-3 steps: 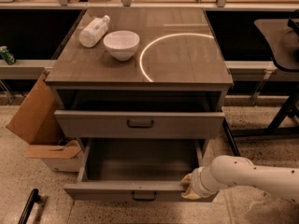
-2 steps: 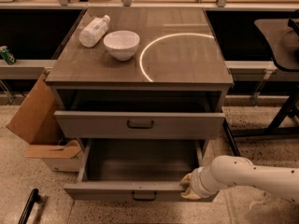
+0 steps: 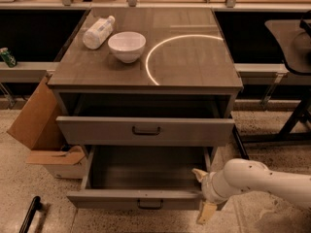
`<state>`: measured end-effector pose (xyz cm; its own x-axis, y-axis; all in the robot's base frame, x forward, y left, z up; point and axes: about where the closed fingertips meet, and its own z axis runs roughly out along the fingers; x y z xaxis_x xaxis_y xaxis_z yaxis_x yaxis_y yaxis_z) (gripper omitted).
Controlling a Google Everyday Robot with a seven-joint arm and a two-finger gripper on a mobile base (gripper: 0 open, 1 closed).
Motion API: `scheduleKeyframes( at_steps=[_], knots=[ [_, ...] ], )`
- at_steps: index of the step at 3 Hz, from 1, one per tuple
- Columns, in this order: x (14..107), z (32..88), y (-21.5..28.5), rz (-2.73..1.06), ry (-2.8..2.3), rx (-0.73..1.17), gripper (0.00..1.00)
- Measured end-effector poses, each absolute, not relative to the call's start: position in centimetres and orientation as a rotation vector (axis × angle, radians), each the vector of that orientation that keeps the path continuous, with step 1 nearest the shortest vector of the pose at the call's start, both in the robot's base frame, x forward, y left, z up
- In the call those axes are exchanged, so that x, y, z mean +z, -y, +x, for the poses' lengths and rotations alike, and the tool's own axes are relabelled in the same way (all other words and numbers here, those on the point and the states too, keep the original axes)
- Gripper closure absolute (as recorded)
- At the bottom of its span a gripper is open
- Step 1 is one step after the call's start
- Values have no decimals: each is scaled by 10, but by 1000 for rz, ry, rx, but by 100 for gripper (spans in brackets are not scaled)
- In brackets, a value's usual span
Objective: Open middle drawer
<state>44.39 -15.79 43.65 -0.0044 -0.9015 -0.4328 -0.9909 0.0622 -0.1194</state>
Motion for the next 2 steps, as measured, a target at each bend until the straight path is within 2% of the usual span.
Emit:
scheduleKeyframes(
  at_steps=[2],
  knots=[
    [484, 444, 232, -1843, -2056, 206, 0]
  ],
)
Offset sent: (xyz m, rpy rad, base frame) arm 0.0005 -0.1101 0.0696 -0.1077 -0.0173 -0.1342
